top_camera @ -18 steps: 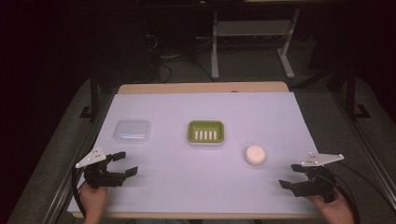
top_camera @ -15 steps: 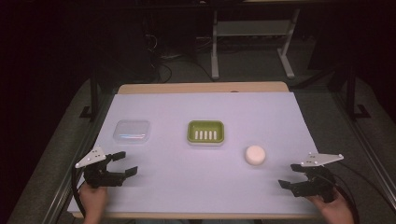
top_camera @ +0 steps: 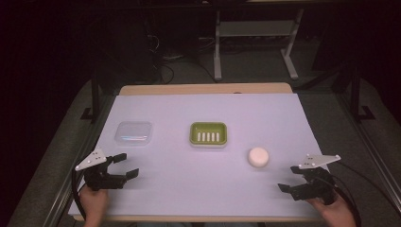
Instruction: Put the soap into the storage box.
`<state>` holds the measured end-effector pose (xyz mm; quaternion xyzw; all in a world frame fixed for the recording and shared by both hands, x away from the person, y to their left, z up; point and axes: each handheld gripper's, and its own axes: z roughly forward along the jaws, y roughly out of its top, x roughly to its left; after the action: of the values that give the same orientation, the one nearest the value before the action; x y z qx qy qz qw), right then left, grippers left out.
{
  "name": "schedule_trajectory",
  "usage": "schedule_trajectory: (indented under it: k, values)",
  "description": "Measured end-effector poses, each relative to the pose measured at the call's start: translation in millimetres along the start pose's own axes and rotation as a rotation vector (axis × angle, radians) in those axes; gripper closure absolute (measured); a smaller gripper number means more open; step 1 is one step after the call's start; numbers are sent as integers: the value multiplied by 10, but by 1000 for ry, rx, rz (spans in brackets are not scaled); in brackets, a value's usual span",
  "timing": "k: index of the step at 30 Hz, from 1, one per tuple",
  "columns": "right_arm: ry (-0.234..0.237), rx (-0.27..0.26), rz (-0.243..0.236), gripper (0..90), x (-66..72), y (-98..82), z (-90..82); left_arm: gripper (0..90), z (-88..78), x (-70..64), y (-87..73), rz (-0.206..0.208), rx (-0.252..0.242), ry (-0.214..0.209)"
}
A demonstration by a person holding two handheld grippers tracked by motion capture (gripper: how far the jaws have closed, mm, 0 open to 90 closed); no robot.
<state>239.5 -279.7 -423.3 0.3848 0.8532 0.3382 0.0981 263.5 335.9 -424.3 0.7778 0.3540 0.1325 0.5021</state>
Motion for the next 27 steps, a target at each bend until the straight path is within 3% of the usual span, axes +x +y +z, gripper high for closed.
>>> schedule_trajectory:
  k: [4,12,27]
  values:
    - [4,27,-7,150,3,49,32,145,4,-1,-3,0,2,0]
    - [44,33,-28,150,6,202,64,145,-11,5,-4,0,3,3]
    - [48,57,-58,150,2,418,129,145,-17,2,-4,0,-3,5]
